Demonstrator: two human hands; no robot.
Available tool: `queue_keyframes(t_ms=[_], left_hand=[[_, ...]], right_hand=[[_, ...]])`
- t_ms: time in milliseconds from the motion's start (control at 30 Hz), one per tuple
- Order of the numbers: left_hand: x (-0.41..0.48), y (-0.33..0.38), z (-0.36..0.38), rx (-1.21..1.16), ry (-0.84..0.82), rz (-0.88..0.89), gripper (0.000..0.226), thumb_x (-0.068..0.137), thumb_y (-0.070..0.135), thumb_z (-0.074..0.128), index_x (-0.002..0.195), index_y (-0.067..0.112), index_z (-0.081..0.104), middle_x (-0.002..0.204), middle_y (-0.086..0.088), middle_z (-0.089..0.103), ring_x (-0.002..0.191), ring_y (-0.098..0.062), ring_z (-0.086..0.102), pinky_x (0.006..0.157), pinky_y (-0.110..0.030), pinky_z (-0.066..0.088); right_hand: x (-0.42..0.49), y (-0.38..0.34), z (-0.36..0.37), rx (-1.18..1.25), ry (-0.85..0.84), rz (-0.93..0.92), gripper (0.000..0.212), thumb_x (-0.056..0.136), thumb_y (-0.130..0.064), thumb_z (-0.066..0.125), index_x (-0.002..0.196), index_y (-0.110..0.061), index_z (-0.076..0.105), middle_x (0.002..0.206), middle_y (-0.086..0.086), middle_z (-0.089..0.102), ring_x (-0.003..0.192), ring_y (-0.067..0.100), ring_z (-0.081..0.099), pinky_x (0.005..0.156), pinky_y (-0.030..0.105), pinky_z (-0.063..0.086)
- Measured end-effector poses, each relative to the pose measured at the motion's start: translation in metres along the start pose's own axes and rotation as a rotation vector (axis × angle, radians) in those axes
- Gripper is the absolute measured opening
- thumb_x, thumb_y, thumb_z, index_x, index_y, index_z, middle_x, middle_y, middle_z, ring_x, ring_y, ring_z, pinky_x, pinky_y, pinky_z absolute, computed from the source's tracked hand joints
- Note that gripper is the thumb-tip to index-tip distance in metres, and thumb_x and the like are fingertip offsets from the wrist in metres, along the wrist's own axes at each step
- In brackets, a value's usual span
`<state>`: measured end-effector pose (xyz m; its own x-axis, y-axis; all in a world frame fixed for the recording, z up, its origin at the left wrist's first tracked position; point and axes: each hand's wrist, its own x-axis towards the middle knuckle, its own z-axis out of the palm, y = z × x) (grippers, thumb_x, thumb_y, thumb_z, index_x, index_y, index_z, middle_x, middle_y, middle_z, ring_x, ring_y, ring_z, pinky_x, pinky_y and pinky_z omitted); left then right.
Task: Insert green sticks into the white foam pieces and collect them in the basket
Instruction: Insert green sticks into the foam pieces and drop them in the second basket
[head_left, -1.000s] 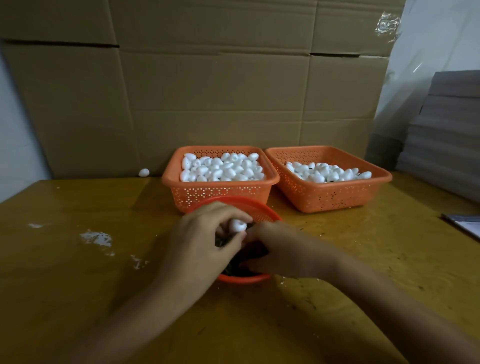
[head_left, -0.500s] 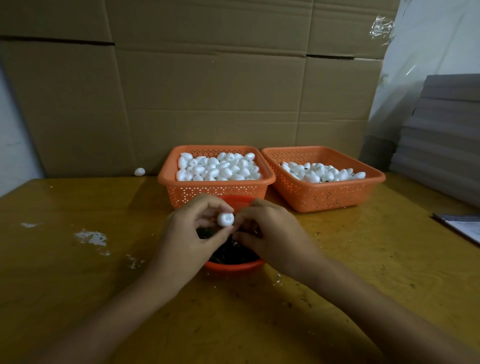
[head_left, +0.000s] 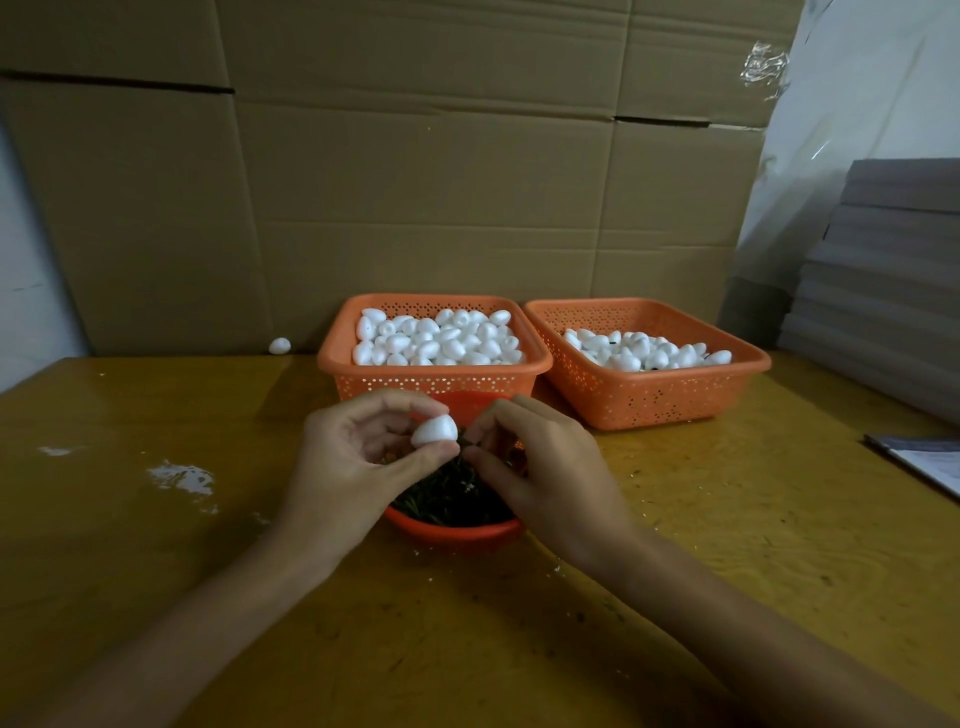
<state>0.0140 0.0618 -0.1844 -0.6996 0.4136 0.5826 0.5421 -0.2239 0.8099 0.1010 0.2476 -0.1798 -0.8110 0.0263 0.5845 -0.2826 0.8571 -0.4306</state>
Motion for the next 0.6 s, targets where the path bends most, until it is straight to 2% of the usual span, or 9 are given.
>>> queue_keyframes(t_ms=[133, 267, 367, 500, 600], left_hand=[[-0.0036, 0.0025, 0.0028, -0.001, -0.010, -0.015, 0.020, 0.083, 0.030, 0.081, 0.103, 0.032, 0.081, 0.104, 0.003, 0.080, 0.096, -0.012, 0.076, 0.075, -0.017, 0.057], [-0.0052, 0.0032, 0.0045, 0.025, -0.031, -0.007, 0.013, 0.095, 0.035, 0.077, 0.107, 0.033, 0.081, 0.101, -0.002, 0.077, 0.084, -0.010, 0.072, 0.067, -0.019, 0.055], [-0.0033, 0.0034, 0.0024, -0.032, -0.021, -0.034, 0.020, 0.089, 0.031, 0.083, 0.109, 0.033, 0.081, 0.107, -0.006, 0.072, 0.089, -0.017, 0.075, 0.073, -0.022, 0.059], [-0.0018, 0.0001, -0.0004, -0.106, -0.019, -0.092, 0.047, 0.078, 0.014, 0.083, 0.121, 0.033, 0.075, 0.107, -0.002, 0.072, 0.105, -0.026, 0.077, 0.090, -0.030, 0.062], [-0.0008, 0.0001, -0.0026, -0.141, 0.007, -0.103, 0.046, 0.072, 0.012, 0.085, 0.112, 0.032, 0.077, 0.106, -0.005, 0.075, 0.105, -0.024, 0.077, 0.086, -0.024, 0.060]], right_hand=[[-0.0002, -0.0004, -0.0010, 0.009, 0.007, -0.010, 0.010, 0.096, -0.021, 0.073, 0.100, -0.026, 0.066, 0.095, -0.015, 0.060, 0.088, 0.007, 0.060, 0.071, 0.020, 0.049], [-0.0006, -0.0013, -0.0014, 0.033, 0.024, -0.026, 0.009, 0.098, -0.020, 0.071, 0.102, -0.023, 0.064, 0.096, -0.012, 0.061, 0.089, 0.009, 0.061, 0.073, 0.028, 0.051], [-0.0016, -0.0013, -0.0010, 0.039, 0.032, -0.028, 0.008, 0.099, -0.020, 0.069, 0.103, -0.023, 0.063, 0.096, -0.012, 0.061, 0.089, 0.008, 0.060, 0.073, 0.030, 0.050], [-0.0016, -0.0005, -0.0007, 0.036, 0.040, -0.022, 0.008, 0.099, -0.020, 0.070, 0.102, -0.023, 0.063, 0.096, -0.013, 0.061, 0.088, 0.008, 0.059, 0.071, 0.027, 0.049], [-0.0018, 0.0000, -0.0002, 0.039, 0.047, -0.028, 0.009, 0.098, -0.020, 0.071, 0.102, -0.022, 0.063, 0.096, -0.012, 0.062, 0.088, 0.009, 0.059, 0.072, 0.031, 0.051]])
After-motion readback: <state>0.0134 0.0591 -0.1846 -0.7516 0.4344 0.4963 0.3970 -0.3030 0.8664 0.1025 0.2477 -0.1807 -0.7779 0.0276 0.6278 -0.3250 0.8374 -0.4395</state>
